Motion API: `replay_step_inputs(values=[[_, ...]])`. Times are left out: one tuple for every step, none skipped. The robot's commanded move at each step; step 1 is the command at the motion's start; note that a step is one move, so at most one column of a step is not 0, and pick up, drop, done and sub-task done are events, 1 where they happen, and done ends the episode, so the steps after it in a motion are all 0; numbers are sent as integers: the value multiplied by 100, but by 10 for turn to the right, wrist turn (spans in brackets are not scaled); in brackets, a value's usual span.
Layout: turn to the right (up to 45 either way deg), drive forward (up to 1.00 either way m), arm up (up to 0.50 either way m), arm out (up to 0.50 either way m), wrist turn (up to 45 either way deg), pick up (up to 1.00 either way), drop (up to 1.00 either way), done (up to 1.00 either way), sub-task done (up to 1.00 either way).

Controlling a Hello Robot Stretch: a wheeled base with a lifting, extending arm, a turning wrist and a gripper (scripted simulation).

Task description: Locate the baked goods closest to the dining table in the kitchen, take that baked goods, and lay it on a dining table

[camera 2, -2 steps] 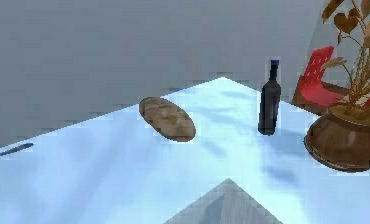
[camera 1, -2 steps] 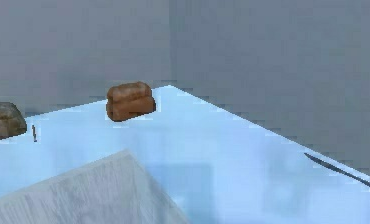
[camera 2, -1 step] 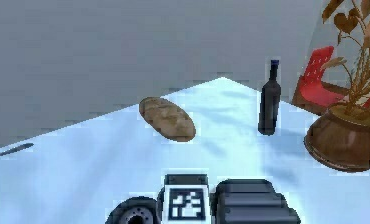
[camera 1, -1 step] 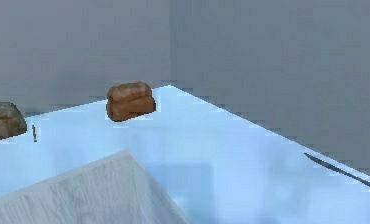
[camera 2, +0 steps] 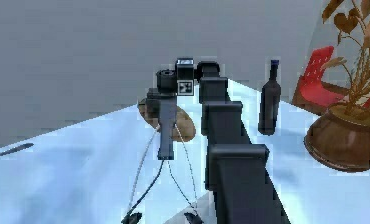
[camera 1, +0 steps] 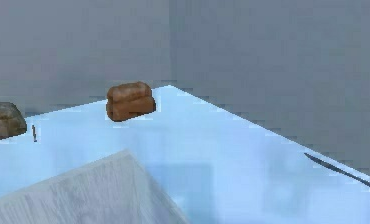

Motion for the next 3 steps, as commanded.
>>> replay_step_inputs(values=[[0,0,0,0,450,0,0,0,0],[0,0,0,0,450,0,0,0,0],[0,0,0,0,450,0,0,0,0]])
